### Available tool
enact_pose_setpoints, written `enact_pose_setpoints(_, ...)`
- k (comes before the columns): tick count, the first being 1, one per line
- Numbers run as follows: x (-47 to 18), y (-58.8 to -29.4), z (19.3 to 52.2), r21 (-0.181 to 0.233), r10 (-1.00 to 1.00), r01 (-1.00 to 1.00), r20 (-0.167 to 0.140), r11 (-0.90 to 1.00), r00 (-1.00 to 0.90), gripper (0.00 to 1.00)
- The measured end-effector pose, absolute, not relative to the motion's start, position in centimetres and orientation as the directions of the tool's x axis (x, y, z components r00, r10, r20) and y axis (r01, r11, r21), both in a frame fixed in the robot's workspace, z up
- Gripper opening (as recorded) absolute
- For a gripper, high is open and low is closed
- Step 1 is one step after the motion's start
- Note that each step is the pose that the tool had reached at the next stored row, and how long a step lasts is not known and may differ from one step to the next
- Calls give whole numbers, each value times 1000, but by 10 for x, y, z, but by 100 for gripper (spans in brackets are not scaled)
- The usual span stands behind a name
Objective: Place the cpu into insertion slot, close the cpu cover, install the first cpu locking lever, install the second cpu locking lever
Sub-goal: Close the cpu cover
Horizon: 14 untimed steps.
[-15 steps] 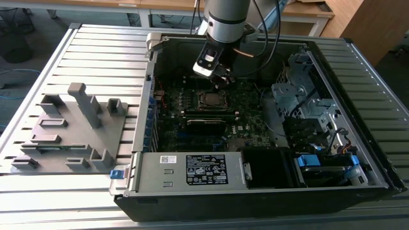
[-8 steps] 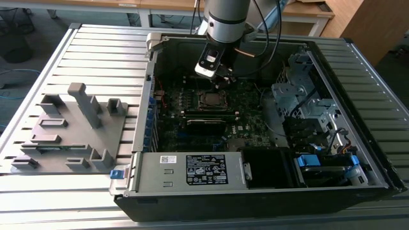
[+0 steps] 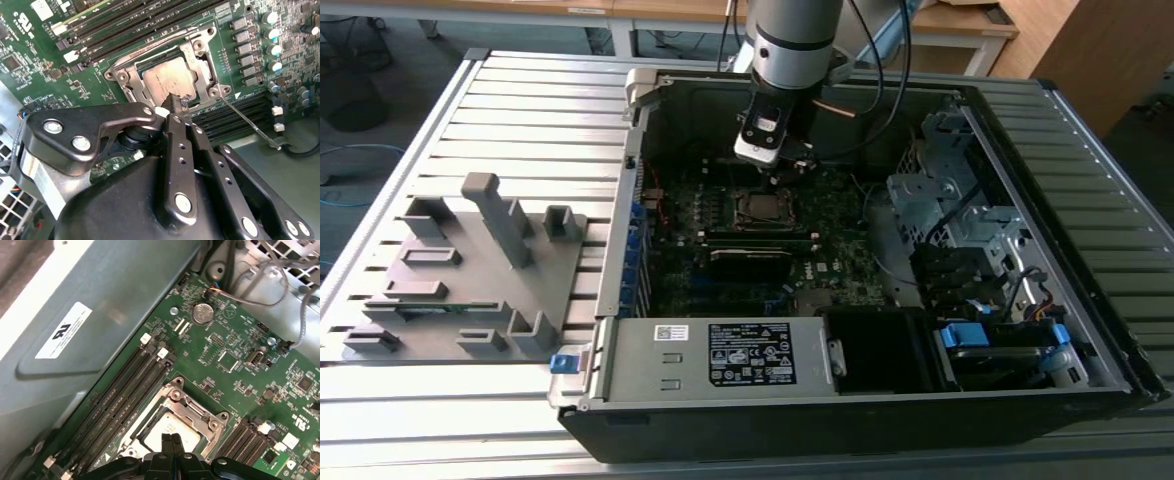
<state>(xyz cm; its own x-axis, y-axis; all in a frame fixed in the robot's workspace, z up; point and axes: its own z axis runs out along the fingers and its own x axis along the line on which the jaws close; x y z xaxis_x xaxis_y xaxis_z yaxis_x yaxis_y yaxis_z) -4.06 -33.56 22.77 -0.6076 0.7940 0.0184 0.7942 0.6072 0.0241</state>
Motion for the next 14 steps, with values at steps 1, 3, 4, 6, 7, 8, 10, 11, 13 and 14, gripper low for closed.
enact_pose_setpoints(1, -41, -336, 228, 24, 788, 789, 18, 614, -615, 10)
enact_pose_setpoints(3, -41, -336, 228, 24, 777, 777, 18, 629, -629, 10)
enact_pose_setpoints(4, -41, -336, 228, 24, 772, 772, 18, 636, -636, 10)
enact_pose_setpoints(6, -41, -336, 228, 24, 760, 760, 18, 650, -650, 10)
enact_pose_setpoints(7, -41, -336, 228, 24, 754, 754, 18, 657, -657, 10)
enact_pose_setpoints(8, -41, -336, 228, 24, 748, 748, 18, 663, -663, 10)
enact_pose_setpoints(10, -41, -336, 228, 24, 739, 739, 18, 673, -674, 10)
enact_pose_setpoints(11, -41, -336, 228, 24, 736, 736, 18, 677, -677, 10)
enact_pose_setpoints(13, -41, -336, 228, 24, 734, 734, 18, 679, -679, 10)
enact_pose_setpoints(14, -41, -336, 228, 24, 734, 734, 18, 679, -679, 10)
